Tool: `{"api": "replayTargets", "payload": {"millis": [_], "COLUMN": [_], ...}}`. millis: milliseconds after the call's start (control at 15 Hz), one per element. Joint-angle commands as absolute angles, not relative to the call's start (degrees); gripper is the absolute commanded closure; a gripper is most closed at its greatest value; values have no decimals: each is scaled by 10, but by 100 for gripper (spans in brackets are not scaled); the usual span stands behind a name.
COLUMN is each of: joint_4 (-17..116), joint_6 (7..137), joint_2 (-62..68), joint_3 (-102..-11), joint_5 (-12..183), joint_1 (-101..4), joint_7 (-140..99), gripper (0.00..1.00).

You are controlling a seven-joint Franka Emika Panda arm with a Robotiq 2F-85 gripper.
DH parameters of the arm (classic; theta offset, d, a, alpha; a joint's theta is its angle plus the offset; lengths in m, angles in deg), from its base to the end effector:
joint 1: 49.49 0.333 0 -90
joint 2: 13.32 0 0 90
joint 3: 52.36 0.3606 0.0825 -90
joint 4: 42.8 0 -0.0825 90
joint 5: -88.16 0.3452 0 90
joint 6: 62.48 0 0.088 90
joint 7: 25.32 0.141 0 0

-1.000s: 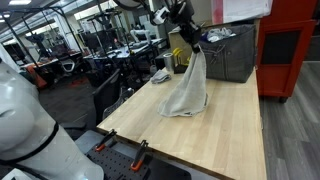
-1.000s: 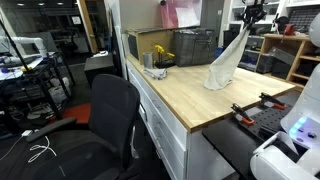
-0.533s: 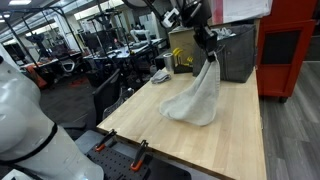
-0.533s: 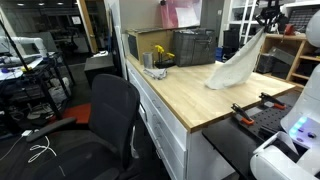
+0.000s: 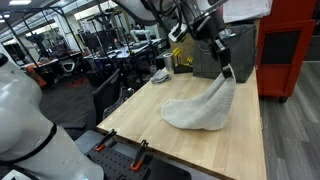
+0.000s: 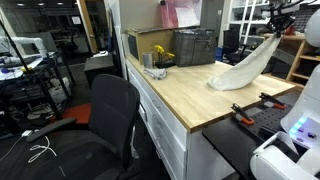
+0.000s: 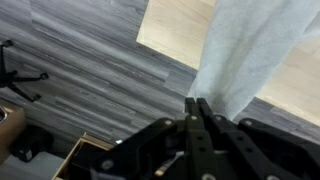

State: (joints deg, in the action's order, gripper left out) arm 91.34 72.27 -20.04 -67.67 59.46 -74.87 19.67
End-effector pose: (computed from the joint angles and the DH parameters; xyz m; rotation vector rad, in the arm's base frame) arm 0.3450 -0.3236 0.4291 2.3365 -1.5341 0.1961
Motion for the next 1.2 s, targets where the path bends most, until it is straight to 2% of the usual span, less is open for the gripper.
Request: {"api": "replayTargets", "payload": {"millis": [0,67,200,400,667,733,1133], "joint_4": [908,910,916,926,946,948,959], "joint_6": [709,708,710,723,750,756,792], "joint_2": [-191,-191,-196,-205,-213,-210,-176], "joint_3": [-686,-688,-689,-687,-679,-673,-636], "joint_5": [551,549,555,591,740,783,984], "joint_1": [-749,-745,-739,-725,-682,-670,-598], "joint_7": [268,277,278,247,130,103,-90], "gripper": [82,68,56,31,4,0,0]}}
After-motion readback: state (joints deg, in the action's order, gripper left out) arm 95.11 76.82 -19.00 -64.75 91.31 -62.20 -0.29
